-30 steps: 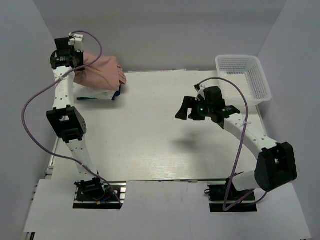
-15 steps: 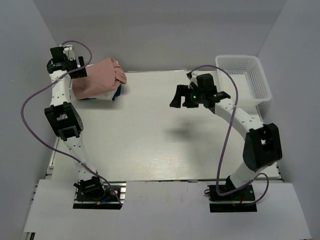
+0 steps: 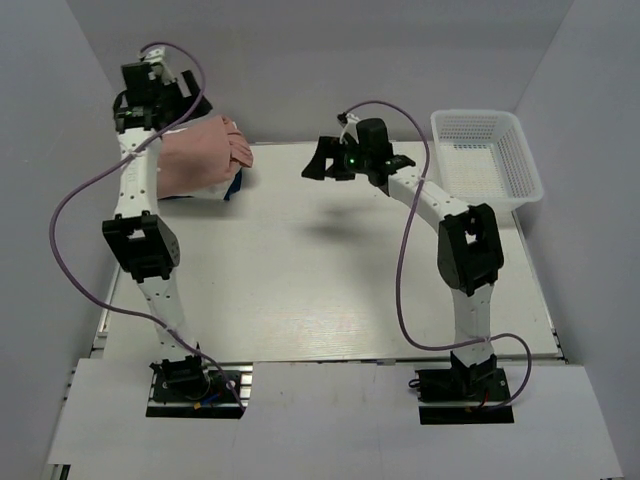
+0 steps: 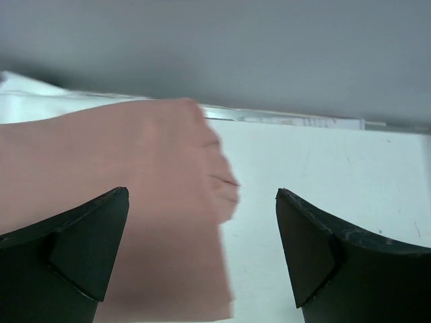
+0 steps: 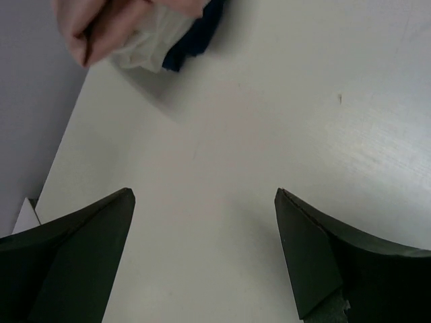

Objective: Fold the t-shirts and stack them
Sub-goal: Put the neatly folded tshirt into the corner of the board with the left arm

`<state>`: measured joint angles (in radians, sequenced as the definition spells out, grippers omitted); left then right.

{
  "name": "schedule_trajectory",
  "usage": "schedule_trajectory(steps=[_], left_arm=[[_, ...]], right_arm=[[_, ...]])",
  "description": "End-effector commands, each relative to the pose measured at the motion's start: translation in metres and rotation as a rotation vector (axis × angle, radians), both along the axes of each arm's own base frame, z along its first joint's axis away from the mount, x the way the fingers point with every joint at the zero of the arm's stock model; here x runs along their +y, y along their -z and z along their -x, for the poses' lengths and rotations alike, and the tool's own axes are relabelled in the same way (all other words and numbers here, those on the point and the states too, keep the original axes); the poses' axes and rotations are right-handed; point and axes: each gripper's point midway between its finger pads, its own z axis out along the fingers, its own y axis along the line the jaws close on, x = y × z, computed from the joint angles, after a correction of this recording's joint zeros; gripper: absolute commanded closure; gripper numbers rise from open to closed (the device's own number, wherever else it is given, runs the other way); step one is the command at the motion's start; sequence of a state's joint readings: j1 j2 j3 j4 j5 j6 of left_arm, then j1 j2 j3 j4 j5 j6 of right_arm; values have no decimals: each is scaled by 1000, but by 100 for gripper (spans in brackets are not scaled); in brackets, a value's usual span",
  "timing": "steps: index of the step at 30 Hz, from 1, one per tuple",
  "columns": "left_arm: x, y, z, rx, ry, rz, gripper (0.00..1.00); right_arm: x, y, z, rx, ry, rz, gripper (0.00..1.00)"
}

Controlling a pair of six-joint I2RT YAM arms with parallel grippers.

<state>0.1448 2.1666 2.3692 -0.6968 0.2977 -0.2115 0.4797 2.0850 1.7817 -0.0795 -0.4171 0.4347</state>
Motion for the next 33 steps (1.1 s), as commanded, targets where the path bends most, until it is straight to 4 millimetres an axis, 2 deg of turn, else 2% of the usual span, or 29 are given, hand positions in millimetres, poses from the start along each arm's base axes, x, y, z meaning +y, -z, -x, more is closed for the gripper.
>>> schedule_trajectory(steps=[1,2,3,4,5,6,7,8,9,10,11,12,13,14,15,16,18,20,26,29,33], left_arm=[[-78,-14,2,-23,76,-64,0],[-111,-11,6,-23,125,-119,0],[-123,1,7,0,127,-158,0],[-124,4,8,11,80,-217,0],[-148,21,12,38,115,-275,0],[-144,30,9,53,58,-342,0],[-148,41,10,73,47,-392,0],[-150,57,8,98,33,-444,0],[-150,62,9,107,-15,-539,0],[-150,71,9,122,-24,-589,0],[-147,78,9,136,-43,-640,0],[-132,81,9,150,-121,-737,0],[-132,97,8,181,-128,-799,0],[-126,99,7,187,-154,-843,0],[-116,93,5,175,-198,-899,0],[-118,105,8,192,-185,-938,0],[-107,104,4,174,-260,-999,0],[-99,104,2,180,-292,-1080,0],[-95,117,-15,144,-352,-1162,4],[-96,129,-18,158,-353,-1173,13],[-99,126,-17,147,-371,-1173,31]], right_arm=[[-19,-29,15,-57,36,-10,9],[-36,18,31,17,69,67,9],[-48,-13,41,-54,87,67,9],[-62,9,53,-14,113,114,9],[-82,16,63,-26,167,178,9],[-94,10,73,-27,189,192,9],[-112,34,83,22,237,262,9],[-124,38,96,36,254,280,9],[-135,46,111,60,265,307,9],[-147,43,118,59,297,327,9],[-158,63,131,104,306,359,9],[-162,65,136,113,312,368,9],[-168,58,143,103,325,369,9],[-174,61,147,114,337,375,9],[-179,72,155,144,337,397,9],[-183,65,157,130,351,393,9],[-188,70,164,148,357,402,9],[-192,71,164,150,366,400,9],[-193,75,164,160,355,409,9],[-195,81,163,172,344,422,9],[-198,82,159,177,344,438,9]])
